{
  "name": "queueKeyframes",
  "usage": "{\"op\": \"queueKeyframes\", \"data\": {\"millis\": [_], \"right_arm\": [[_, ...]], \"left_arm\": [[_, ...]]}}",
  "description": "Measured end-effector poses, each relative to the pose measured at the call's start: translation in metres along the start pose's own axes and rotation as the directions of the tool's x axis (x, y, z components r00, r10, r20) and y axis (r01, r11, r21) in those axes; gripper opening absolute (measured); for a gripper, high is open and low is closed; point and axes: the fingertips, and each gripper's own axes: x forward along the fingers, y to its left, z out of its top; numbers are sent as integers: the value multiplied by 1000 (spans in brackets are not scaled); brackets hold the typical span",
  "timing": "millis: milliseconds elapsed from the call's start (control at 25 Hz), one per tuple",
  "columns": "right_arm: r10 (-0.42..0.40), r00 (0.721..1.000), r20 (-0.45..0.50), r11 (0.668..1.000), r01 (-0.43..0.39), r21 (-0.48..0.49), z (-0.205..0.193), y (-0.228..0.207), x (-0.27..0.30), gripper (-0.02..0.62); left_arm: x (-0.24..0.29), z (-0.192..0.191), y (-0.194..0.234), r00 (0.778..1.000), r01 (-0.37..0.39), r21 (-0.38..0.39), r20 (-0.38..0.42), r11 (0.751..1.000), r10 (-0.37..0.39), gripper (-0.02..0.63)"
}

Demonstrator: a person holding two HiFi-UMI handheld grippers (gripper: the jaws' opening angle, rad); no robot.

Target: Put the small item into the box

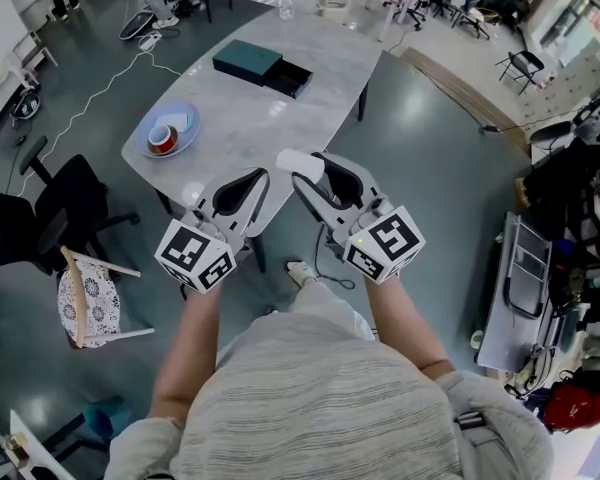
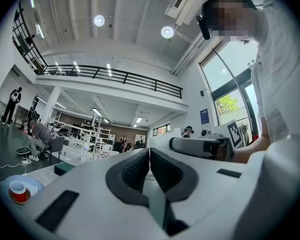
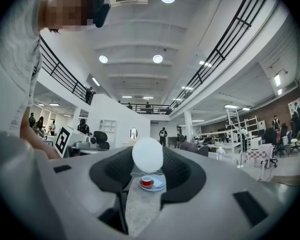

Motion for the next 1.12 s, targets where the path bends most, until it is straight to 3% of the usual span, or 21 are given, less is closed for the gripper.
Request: {"op": "queueKeyframes", "data": {"millis": [720,1120], "right_arm": [[20,1000,-12,1000,-20,24,-2,21,10,187],[4,999,-35,1000,-4,11,-2,-3,22,187]], "left_arm": [[-21,0,5,1000,-6,-15,5,1000,6,22],[2,-7,20,1000,21,-47,16,999,-21,22]]}}
